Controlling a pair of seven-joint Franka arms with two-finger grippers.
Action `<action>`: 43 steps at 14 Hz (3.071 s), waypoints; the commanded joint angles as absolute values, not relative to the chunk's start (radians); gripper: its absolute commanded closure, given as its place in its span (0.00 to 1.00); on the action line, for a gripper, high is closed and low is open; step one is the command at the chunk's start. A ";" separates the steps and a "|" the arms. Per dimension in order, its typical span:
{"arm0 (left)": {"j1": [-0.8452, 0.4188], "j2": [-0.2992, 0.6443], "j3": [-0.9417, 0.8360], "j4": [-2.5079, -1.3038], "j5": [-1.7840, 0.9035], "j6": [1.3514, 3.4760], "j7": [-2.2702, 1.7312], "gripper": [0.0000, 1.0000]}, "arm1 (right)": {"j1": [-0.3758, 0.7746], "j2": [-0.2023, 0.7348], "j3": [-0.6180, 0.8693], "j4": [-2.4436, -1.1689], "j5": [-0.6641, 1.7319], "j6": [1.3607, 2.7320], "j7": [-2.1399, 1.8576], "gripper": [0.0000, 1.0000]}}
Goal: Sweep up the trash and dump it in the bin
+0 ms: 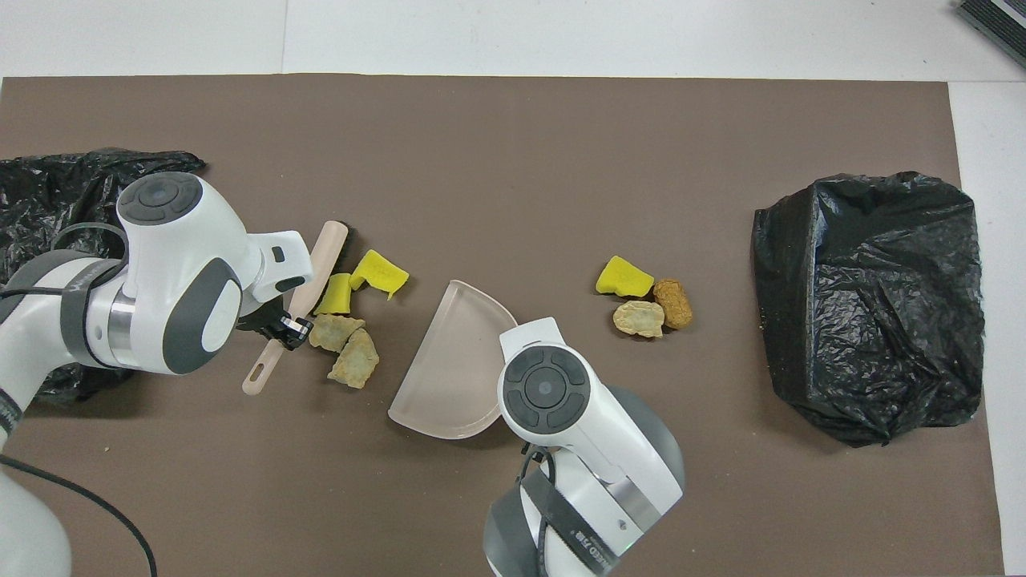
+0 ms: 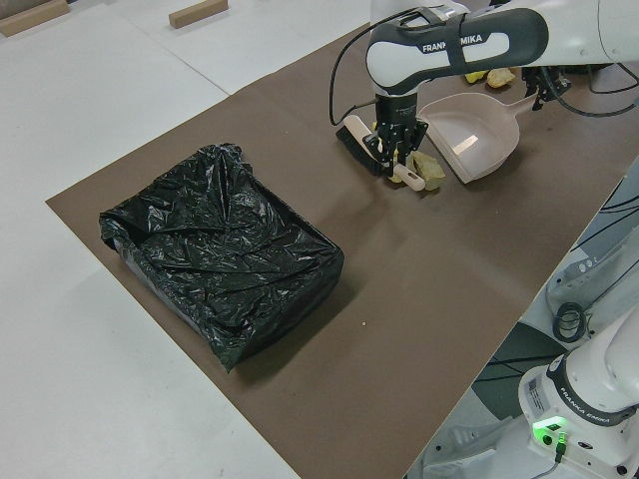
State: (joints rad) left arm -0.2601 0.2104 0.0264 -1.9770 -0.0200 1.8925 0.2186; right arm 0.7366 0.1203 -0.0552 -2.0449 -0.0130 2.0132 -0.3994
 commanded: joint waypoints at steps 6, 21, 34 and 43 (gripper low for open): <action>-0.489 0.130 0.028 -2.052 -0.026 1.803 0.042 1.00 | 0.736 0.126 -0.054 -2.036 -0.017 2.026 -0.377 1.00; -0.439 0.011 0.040 -2.000 -0.129 1.706 -0.040 1.00 | 0.735 0.126 -0.054 -2.036 -0.018 2.028 -0.379 1.00; -0.559 -0.101 0.031 -2.359 -0.239 1.925 -0.216 1.00 | 0.727 0.127 -0.054 -2.037 -0.025 2.029 -0.422 1.00; -0.577 -0.054 0.040 -2.310 -0.394 2.034 -0.287 1.00 | 0.727 0.127 -0.054 -2.037 -0.025 2.029 -0.422 1.00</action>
